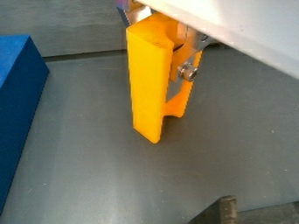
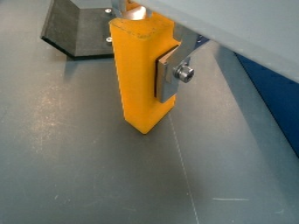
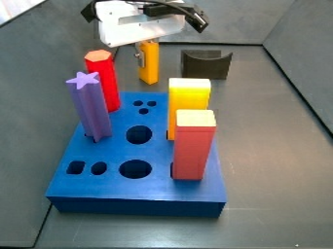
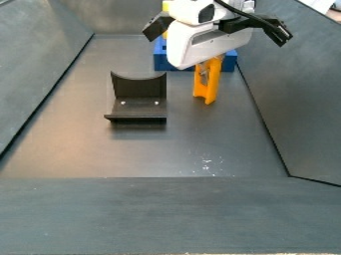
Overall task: Pick up the arch object. Move up. Rotate the arch object. Move to above the board. Insert the arch object.
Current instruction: Move up.
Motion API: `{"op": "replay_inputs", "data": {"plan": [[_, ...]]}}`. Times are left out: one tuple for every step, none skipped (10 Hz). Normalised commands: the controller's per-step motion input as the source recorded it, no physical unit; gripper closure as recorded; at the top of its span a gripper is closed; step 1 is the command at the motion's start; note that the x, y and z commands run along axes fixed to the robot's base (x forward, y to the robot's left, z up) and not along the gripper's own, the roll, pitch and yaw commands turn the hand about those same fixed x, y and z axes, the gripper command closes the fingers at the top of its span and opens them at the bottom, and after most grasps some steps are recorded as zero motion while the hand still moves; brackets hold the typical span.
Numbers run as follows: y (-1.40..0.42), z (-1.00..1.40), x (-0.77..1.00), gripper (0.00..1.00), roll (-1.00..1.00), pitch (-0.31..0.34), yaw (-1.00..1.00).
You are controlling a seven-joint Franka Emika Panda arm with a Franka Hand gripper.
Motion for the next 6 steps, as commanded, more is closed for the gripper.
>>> {"op": "replay_inputs", "data": {"plan": [[0.00,0.83,0.00,1.00,0.00,0.000,0.00],[-0.01,0.83,0.02,1.00,0.00,-0.003,-0.01],[-0.02,0.74,0.00,1.00,-0.01,0.016,-0.01],[-0.02,0.58,-0.01,1.00,-0.02,0.033,0.00],[-0.02,0.48,-0.01,1.00,-0.02,0.038,0.00],[-0.02,0.22,-0.01,1.00,-0.04,0.038,0.01]]}}
